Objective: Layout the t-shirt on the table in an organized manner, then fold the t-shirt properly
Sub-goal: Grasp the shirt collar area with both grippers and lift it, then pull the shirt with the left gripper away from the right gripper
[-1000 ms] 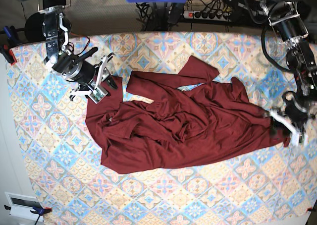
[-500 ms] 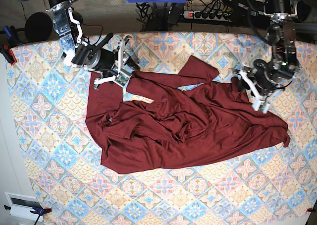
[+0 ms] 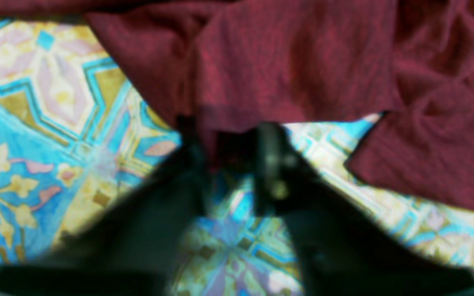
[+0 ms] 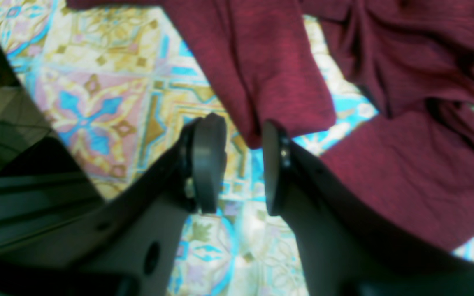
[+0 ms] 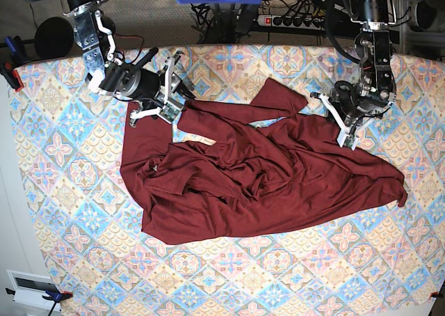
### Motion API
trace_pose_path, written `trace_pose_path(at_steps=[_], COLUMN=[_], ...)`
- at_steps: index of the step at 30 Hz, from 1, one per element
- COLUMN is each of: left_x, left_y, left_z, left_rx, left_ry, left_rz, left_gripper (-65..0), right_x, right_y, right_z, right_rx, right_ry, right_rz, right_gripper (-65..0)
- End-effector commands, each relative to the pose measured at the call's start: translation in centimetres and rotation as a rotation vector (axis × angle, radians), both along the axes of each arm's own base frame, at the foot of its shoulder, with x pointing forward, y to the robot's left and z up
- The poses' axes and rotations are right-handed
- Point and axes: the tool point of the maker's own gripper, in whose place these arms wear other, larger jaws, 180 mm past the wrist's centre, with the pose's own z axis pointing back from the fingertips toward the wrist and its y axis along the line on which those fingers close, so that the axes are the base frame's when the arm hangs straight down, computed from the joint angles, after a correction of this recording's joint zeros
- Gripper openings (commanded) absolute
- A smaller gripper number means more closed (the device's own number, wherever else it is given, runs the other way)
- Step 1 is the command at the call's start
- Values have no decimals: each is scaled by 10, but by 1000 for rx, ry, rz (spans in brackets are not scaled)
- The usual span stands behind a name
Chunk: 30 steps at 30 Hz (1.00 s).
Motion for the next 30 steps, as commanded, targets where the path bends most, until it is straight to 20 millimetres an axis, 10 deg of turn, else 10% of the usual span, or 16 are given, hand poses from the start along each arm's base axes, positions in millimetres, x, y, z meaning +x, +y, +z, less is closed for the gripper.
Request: trace_pose_path(at_steps=[1, 16, 22, 30], left_x=[20, 4, -14, -25], left_y=[11, 102, 138, 136], left_z=[29, 132, 142, 125], left_rx=[14, 324, 479, 498], left_ry=[-104, -282, -206, -111], left_rz=[16, 21, -42, -73], left_gripper=[-650, -650, -650, -622], right_x=[7, 5, -15, -14], right_y=[2, 5, 29, 47], right_z=[12, 12, 5, 12], right_rx=[26, 28, 47, 72], right_ry=[-39, -38, 0, -17], right_rz=[7, 16, 98, 142], right_gripper=[-478, -478, -478, -477])
